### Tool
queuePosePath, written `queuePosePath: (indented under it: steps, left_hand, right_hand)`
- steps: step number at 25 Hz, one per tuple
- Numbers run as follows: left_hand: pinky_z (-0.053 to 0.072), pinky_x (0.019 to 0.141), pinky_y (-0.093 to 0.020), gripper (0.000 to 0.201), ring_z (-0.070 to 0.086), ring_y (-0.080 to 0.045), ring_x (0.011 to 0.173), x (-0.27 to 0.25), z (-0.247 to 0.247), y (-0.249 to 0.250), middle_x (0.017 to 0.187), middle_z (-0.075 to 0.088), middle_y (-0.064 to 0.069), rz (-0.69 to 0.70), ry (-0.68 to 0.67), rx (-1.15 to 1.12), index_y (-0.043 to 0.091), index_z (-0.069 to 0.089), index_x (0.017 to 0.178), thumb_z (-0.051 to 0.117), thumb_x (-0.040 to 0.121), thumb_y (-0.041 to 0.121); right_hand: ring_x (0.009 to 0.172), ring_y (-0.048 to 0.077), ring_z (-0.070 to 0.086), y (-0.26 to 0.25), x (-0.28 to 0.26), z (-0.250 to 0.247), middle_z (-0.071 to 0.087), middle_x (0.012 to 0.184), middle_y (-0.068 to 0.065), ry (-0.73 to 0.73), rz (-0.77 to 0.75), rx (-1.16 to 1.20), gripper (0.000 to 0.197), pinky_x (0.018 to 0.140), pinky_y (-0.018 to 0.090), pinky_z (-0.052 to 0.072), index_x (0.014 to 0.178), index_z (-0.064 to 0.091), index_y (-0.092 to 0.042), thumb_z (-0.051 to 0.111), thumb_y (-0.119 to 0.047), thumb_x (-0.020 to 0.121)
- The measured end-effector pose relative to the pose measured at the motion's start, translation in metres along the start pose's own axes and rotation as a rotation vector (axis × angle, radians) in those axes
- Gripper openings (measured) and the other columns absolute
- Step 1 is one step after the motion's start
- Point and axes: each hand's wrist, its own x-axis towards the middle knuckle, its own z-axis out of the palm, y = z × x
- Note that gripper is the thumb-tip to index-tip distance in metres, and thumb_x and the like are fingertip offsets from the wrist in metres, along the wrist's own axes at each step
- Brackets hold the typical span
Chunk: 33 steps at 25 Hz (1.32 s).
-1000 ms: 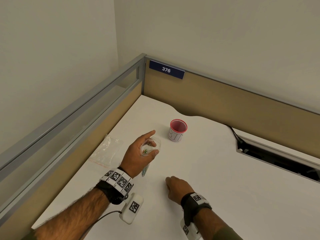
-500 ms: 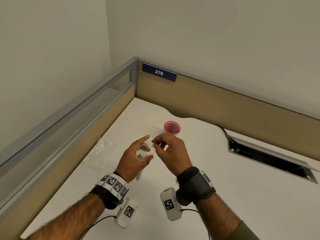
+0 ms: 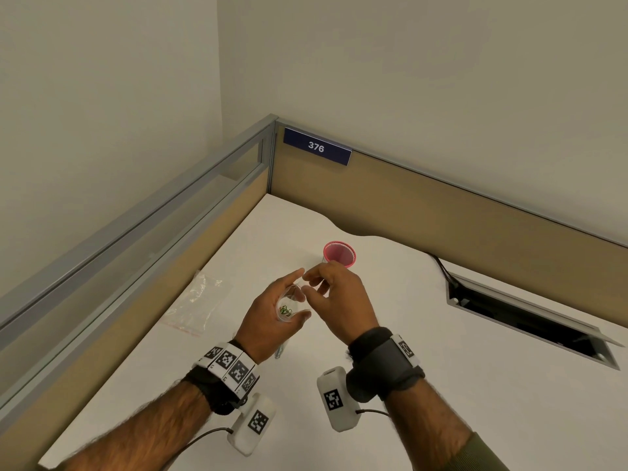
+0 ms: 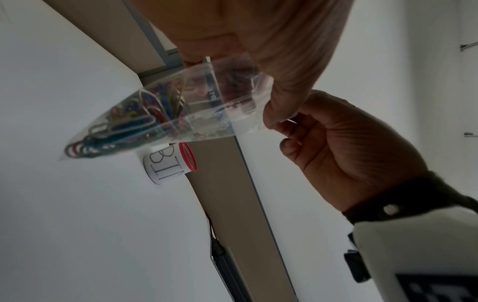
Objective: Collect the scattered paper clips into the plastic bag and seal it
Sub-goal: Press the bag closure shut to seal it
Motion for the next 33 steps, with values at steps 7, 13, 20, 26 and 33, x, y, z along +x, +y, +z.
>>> queuePosePath:
  steps: [7, 13, 20, 26, 33]
  left_hand:
    - [0.044, 0.089, -0.001, 0.082, 0.054, 0.017, 0.113, -0.004, 0.002, 0.007, 0.126, 0.056, 0.021, -0.017, -0.076, -0.019, 0.044, 0.029, 0.145, 0.078, 0.083, 0.019]
    - [0.041, 0.093, -0.001, 0.074, 0.057, 0.003, 0.12, -0.008, -0.003, 0.006, 0.126, 0.063, 0.015, 0.001, -0.023, -0.02, 0.028, 0.038, 0.147, 0.076, 0.085, 0.019]
    - [0.055, 0.092, -0.021, 0.018, 0.07, -0.002, 0.099, -0.004, -0.008, 0.002, 0.101, 0.075, 0.006, -0.01, 0.127, -0.052, 0.018, 0.066, 0.099, 0.075, 0.085, 0.012]
    - [0.053, 0.075, -0.016, 0.007, 0.071, -0.008, 0.087, -0.004, -0.009, 0.006, 0.09, 0.076, 0.003, 0.012, 0.103, -0.066, 0.016, 0.071, 0.091, 0.065, 0.093, 0.014]
    - [0.057, 0.075, -0.021, 0.01, 0.071, -0.012, 0.087, 0.001, -0.008, 0.009, 0.087, 0.076, 0.004, -0.003, 0.142, -0.114, 0.015, 0.069, 0.093, 0.061, 0.097, 0.017]
  right_hand:
    - [0.065, 0.008, 0.054, 0.001, -0.003, 0.009, 0.058, 0.072, -0.01, -0.071, 0.104, 0.006, 0.006, 0.064, 0.023, 0.05, 0.091, 0.065, -0.022, 0.064, -0.027, 0.088]
    - [0.065, 0.021, 0.062, 0.011, -0.004, -0.001, 0.064, 0.072, 0.002, 0.065, 0.201, 0.103, 0.007, 0.064, 0.033, 0.058, 0.077, 0.06, -0.017, 0.062, -0.013, 0.082]
    - [0.062, 0.029, 0.063, 0.021, -0.007, -0.006, 0.066, 0.075, 0.014, 0.181, 0.336, 0.265, 0.004, 0.05, 0.026, 0.053, 0.079, 0.059, -0.011, 0.059, -0.009, 0.082]
    - [0.055, 0.02, 0.057, 0.028, -0.026, -0.014, 0.064, 0.069, 0.013, 0.081, 0.382, 0.558, 0.027, 0.047, 0.027, 0.048, 0.088, 0.068, -0.004, 0.043, -0.012, 0.096]
    - [0.083, 0.009, 0.064, 0.051, -0.05, -0.012, 0.068, 0.096, -0.004, -0.056, 0.236, 0.367, 0.017, 0.065, 0.021, 0.053, 0.1, 0.069, -0.023, 0.066, -0.015, 0.086]
